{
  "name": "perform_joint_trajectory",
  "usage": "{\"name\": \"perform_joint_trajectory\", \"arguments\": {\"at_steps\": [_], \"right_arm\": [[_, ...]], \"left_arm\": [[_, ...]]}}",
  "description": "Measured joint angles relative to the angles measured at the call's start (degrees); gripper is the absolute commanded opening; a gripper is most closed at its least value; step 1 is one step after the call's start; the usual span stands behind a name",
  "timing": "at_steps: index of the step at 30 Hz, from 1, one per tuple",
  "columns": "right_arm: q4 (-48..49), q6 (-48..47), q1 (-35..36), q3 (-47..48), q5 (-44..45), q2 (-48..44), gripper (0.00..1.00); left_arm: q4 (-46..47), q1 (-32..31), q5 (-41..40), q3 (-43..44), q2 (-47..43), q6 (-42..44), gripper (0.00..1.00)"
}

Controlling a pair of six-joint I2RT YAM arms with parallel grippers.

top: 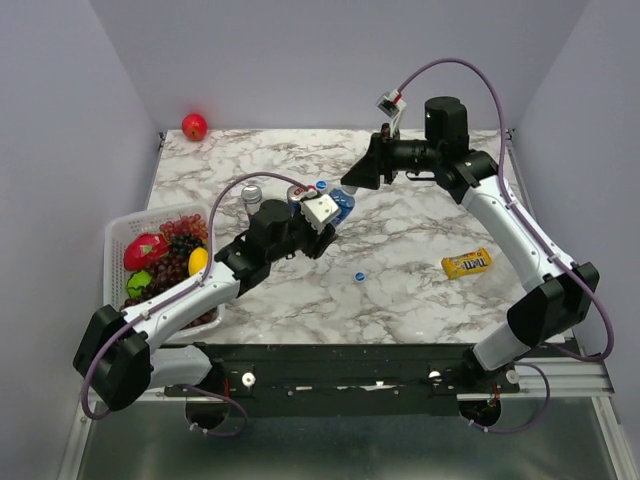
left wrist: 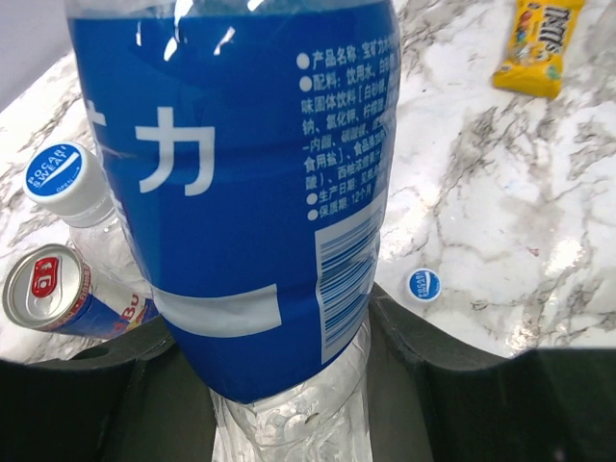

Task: Screw on the bottle caps

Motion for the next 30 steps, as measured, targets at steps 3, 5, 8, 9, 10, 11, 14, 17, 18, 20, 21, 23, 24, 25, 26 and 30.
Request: {"name": "perform_joint_trajectory", "arguments": {"at_steps": [3, 5, 8, 9, 10, 11, 14, 17, 18, 20, 21, 23, 24, 25, 26, 30], "right_arm": [[4.83, 1.11, -0.57, -3.48, -2.6, -1.46, 0.68], [7.72, 2.14, -0.81, -4.5, -4.15, -1.51, 0.67], [13.05, 4.59, -1.18, -6.69, -6.38, -1.6, 0.62], [14.64, 5.49, -1.22, -7.34, -7.04, -1.62, 0.6], [16.0, 6.32, -1.27, -7.82, -7.5, -1.62, 0.58], [17.53, 7.5, -1.33, -8.48, -8.15, -1.62, 0.53], [23.12, 11.54, -1.33, -10.51, -10.19, -1.64, 0.39], [28.48, 14.91, -1.33, -12.35, -10.88, -1.64, 0.22], [29.75, 15.69, -1.33, -12.92, -10.84, -1.64, 0.18], [31.23, 16.87, -1.33, -13.53, -10.32, -1.64, 0.07], [31.3, 17.07, -1.33, -13.6, -9.66, -1.64, 0.04], [30.6, 16.87, -1.33, -13.51, -6.97, -1.64, 0.02], [29.24, 16.46, -1.31, -13.22, -5.51, -1.73, 0.02], [27.41, 15.69, -1.27, -12.74, -3.89, -1.75, 0.02], [25.24, 14.71, -1.2, -12.07, -2.16, -1.84, 0.02], [18.95, 10.73, -0.9, -10.38, 2.58, -2.73, 0.02]], "left_arm": [[-0.11, 3.45, 5.77, 0.59, -0.35, -1.77, 0.0], [-0.07, 4.94, 8.85, 1.07, -0.35, -3.04, 0.0], [0.09, 6.12, 13.44, 1.95, -0.33, -5.57, 0.0], [0.13, 6.23, 14.67, 2.23, -0.33, -6.32, 0.0], [0.13, 6.25, 15.45, 2.4, -0.28, -6.8, 0.0], [0.13, 6.27, 16.11, 2.54, -0.24, -7.34, 0.0], [0.2, 6.47, 17.57, 2.54, -0.09, -8.35, 0.0], [0.37, 6.56, 18.29, 2.54, 0.33, -9.01, 0.0], [0.5, 6.62, 18.4, 2.56, 0.42, -9.18, 0.0], [1.05, 6.58, 18.29, 2.69, 0.96, -9.77, 0.0], [1.57, 6.45, 17.75, 2.75, 1.38, -10.12, 0.0], [2.12, 5.33, 14.78, 2.95, 2.01, -10.58, 0.0], [2.23, 4.28, 11.96, 3.08, 2.38, -10.8, 0.0], [2.34, 3.43, 10.29, 3.19, 2.62, -11.02, 0.0], [2.62, 2.21, 7.45, 3.45, 3.19, -11.37, 0.04], [2.97, 0.57, 3.76, 4.24, 4.59, -10.86, 0.71]]}}
